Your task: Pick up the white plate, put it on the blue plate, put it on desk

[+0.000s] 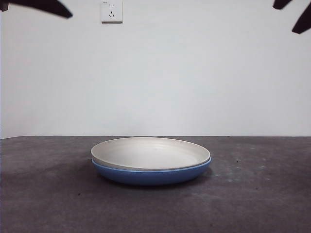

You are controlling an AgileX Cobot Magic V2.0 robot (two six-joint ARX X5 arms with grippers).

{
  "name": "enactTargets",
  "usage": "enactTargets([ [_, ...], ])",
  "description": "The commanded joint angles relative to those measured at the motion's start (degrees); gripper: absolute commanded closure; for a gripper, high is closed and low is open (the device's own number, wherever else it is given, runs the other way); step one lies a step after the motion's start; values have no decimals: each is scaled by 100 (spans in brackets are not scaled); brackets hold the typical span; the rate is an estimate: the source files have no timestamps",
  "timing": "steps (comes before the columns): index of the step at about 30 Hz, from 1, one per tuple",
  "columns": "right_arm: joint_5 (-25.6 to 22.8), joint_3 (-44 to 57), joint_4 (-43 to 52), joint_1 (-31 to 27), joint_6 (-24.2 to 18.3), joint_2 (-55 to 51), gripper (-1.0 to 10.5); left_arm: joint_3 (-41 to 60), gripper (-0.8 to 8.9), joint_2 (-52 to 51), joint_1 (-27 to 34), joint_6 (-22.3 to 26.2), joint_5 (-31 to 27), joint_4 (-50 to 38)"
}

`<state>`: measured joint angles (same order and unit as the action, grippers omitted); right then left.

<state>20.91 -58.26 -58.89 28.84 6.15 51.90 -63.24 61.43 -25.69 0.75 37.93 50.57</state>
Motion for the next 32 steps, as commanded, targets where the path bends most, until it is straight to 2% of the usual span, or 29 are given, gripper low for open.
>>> enactTargets([
  [1, 4, -109, 50, 35, -144, 44, 939, -42, 802, 35, -31, 55, 52, -44],
  [32, 4, -109, 354, 33, -188, 42, 939, -44, 804, -116, -2, 66, 52, -94],
])
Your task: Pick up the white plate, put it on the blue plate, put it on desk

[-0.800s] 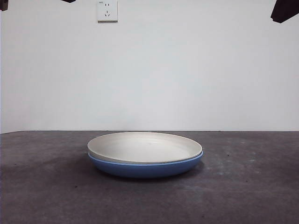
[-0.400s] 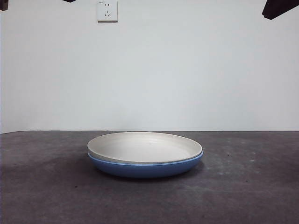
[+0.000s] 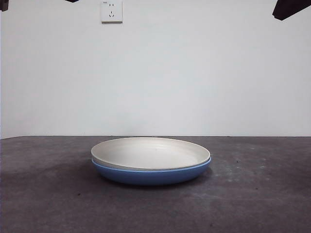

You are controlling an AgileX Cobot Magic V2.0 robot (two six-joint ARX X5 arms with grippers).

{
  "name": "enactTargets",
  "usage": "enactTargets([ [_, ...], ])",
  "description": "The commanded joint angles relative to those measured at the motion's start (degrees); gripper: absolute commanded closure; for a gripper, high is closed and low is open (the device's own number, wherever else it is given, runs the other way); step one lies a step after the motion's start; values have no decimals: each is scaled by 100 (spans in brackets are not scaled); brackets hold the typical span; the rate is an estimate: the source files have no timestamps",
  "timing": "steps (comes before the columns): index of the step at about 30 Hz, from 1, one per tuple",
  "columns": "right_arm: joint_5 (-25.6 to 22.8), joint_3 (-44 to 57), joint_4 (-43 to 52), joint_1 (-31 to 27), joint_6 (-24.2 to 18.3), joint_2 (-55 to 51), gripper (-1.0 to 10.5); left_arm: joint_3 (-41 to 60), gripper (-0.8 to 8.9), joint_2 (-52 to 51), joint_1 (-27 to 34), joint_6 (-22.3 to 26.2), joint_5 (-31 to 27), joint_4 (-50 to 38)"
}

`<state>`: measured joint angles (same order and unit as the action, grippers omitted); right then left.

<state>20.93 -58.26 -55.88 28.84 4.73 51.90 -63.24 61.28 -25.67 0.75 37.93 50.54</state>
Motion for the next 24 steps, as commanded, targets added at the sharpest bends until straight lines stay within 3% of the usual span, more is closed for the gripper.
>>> enactTargets([
  [1, 2, -109, 52, 33, -46, 42, 938, -44, 804, -188, 44, 76, 48, -192],
  [8, 2, -109, 55, 33, -48, 42, 939, 20, 804, -1158, 896, 201, -535, -1812],
  [14, 2, -109, 55, 33, -46, 42, 939, 387, 804, -2249, 1862, 208, -1895, -3154],
  [19, 2, -109, 55, 33, -46, 42, 939, 1263, 804, -3206, 2441, 332, -3067, -3891],
  [24, 2, -109, 55, 33, -48, 42, 939, 2343, 804, -4022, 2774, 367, -3512, -4218],
])
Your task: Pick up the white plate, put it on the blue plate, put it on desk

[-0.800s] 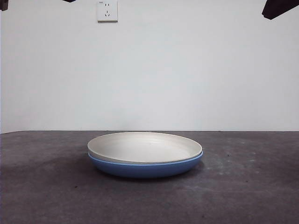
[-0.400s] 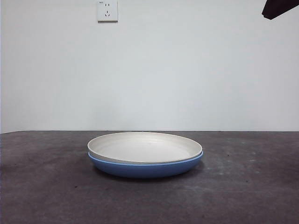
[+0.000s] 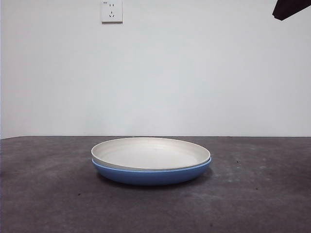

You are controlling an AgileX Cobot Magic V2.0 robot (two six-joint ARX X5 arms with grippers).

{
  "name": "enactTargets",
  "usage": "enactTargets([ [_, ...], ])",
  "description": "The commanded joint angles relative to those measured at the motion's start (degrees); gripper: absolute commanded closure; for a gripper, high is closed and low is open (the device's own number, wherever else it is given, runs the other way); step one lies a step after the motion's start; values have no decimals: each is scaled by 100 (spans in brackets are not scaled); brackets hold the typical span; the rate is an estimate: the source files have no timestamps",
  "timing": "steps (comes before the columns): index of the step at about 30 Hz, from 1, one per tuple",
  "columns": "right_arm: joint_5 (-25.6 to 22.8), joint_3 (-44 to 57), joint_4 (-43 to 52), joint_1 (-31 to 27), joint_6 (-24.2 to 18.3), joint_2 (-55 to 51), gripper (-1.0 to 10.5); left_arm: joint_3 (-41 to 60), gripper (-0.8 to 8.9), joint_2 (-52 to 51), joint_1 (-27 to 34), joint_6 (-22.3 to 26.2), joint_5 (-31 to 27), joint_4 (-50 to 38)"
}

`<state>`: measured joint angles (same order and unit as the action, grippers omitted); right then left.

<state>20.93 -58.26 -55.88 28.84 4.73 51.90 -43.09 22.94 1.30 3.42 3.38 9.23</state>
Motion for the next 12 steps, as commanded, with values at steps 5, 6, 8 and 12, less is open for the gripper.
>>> enactTargets([
  [5, 2, -109, 55, 33, -48, 42, 939, 1318, 804, -763, 232, 214, -61, -157],
  [6, 2, -109, 55, 33, -46, 42, 939, 1508, 804, -863, 240, 214, -61, -155],
  [8, 2, -109, 55, 33, -48, 42, 939, 1853, 804, -1034, 245, 212, -61, -157],
  [12, 2, -109, 55, 33, -48, 42, 939, 2507, 804, -1357, 245, 192, -61, -155],
])
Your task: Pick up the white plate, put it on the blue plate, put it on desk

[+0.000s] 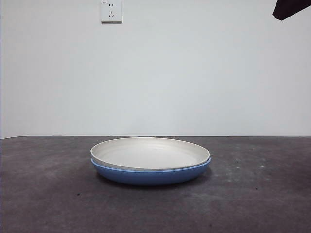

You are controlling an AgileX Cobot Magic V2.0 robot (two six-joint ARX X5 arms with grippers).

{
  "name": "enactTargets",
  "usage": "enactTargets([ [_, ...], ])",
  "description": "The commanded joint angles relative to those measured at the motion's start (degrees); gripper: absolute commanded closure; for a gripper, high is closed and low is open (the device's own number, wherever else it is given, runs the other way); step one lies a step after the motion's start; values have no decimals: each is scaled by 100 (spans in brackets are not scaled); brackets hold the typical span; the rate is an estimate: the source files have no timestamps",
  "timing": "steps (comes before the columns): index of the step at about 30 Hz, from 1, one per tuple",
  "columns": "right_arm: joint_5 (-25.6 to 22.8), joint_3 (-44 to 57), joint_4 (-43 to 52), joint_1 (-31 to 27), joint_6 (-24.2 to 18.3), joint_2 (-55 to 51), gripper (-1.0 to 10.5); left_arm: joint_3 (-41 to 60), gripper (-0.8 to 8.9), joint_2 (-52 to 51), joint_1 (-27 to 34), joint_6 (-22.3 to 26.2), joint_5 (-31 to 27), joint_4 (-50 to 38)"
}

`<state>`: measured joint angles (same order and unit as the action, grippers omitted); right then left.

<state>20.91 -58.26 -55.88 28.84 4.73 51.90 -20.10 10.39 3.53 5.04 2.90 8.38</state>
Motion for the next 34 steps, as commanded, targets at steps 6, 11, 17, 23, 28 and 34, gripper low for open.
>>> enactTargets([
  [6, 4, -109, 55, 33, -48, 42, 938, 962, 804, -581, 22, 11, -13, -46],
  [11, 4, -109, 55, 33, -46, 42, 939, 1338, 804, -892, 22, 7, -13, -24],
  [17, 4, -109, 55, 33, -46, 42, 939, 1659, 804, -1023, 20, -9, -13, -26],
  [23, 4, -109, 55, 33, -46, 42, 939, 1880, 804, -1023, 20, -151, -13, -26],
  [28, 4, -109, 55, 33, -46, 42, 939, 1943, 804, -1023, 20, -295, -13, 236],
  [34, 4, -109, 55, 33, -46, 42, 939, 1943, 804, -1021, 20, -358, -13, 232],
])
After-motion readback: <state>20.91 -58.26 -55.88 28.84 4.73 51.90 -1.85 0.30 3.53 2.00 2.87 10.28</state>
